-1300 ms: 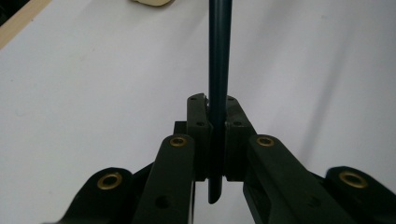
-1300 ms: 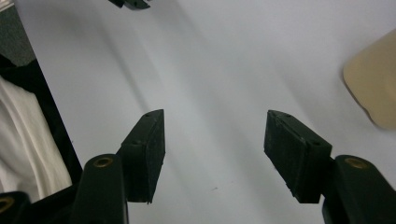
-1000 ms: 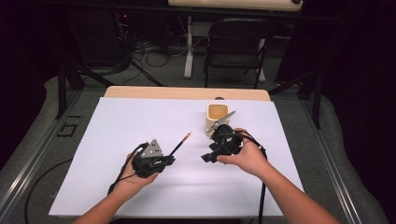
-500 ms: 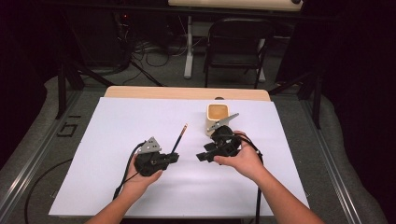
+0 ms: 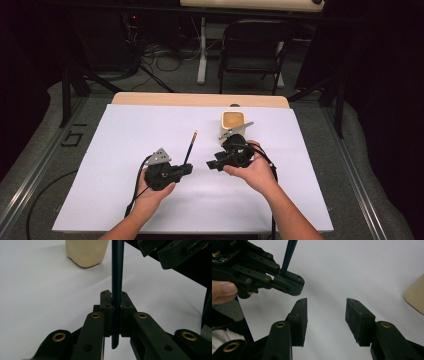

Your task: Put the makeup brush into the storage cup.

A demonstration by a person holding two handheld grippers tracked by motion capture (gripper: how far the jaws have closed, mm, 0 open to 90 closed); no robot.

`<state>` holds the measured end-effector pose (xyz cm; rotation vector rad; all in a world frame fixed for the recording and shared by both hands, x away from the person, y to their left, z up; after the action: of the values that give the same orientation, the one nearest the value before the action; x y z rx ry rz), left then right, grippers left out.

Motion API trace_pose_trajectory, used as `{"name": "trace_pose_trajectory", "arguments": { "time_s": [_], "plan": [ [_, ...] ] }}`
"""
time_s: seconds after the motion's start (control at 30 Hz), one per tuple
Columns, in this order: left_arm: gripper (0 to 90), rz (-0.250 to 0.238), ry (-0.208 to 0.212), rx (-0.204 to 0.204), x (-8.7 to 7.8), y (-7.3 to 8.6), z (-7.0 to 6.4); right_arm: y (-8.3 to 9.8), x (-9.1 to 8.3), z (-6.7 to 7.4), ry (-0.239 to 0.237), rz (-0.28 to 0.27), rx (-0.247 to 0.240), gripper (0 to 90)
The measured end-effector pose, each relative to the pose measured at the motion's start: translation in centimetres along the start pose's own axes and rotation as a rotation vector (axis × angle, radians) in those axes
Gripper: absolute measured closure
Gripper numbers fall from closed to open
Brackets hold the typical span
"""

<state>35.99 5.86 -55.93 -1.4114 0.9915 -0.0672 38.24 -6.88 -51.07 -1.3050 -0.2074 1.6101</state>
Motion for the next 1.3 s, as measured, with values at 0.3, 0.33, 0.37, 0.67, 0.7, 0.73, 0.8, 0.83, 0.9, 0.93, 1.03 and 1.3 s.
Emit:
{"name": "trace_pose_trajectory", "arguments": {
  "time_s": [0.3, 0.33, 0.37, 0.67, 0.7, 0.73, 0.8, 0.83, 0.9, 0.93, 1.03, 1.3],
  "plan": [
    [84.9, -0.005, -0.004, -0.038, 0.0, 0.2, 0.3, 0.2, 0.9, -0.2, 0.006, 0.005, 0.032, 53.8],
    [84.9, -0.006, -0.006, -0.039, -0.1, 0.2, 0.3, 0.2, 0.9, -0.3, 0.007, 0.006, 0.037, 53.8],
    [84.9, -0.008, -0.009, -0.037, 0.0, 0.1, 0.3, 0.2, 0.9, -0.3, 0.007, 0.011, 0.040, 53.8],
    [84.9, -0.008, -0.016, -0.025, 0.0, 0.3, 0.2, -0.1, 0.7, -0.4, 0.001, -0.076, 0.045, 55.1],
    [84.9, -0.007, -0.015, -0.023, -0.1, 0.4, 0.2, -0.1, 0.7, -0.5, -0.003, -0.083, 0.052, 55.4],
    [84.9, -0.008, -0.015, -0.023, 0.0, 0.4, 0.2, 0.0, 0.8, -0.6, -0.008, -0.103, 0.057, 56.0],
    [84.9, -0.009, -0.015, -0.025, 0.0, 0.4, 0.1, 0.4, 0.8, -0.9, -0.012, -0.098, 0.072, 56.5],
    [84.9, -0.009, -0.015, -0.024, 0.0, 0.4, 0.1, 0.6, 0.9, -1.0, -0.009, -0.092, 0.078, 56.8],
    [84.9, -0.011, -0.016, -0.025, 0.0, 0.4, 0.1, 0.6, 1.0, -1.1, -0.009, -0.106, 0.083, 57.2],
    [85.0, -0.011, -0.014, -0.024, 0.0, 0.5, 0.0, 0.7, 0.9, -1.2, -0.014, -0.108, 0.085, 57.6],
    [85.0, -0.010, -0.012, -0.026, 0.1, 0.6, -0.2, 0.6, 0.8, -1.2, -0.019, -0.124, 0.090, 58.6],
    [85.0, -0.015, -0.004, -0.040, 0.2, 0.8, -0.4, 0.2, 0.6, -0.9, -0.069, -0.208, 0.117, 61.5]
  ]
}}
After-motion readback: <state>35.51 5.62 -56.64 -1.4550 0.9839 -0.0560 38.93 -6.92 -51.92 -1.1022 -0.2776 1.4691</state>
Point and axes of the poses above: each handheld gripper's, and its own axes: x roughly forward along the jaws, y roughly out of its underside, z roughly to its left, the point moved 9 cm from there along x, roughly forward along the jaws, and after that the axes turned 15 degrees about -y, right-handed, at the moved point
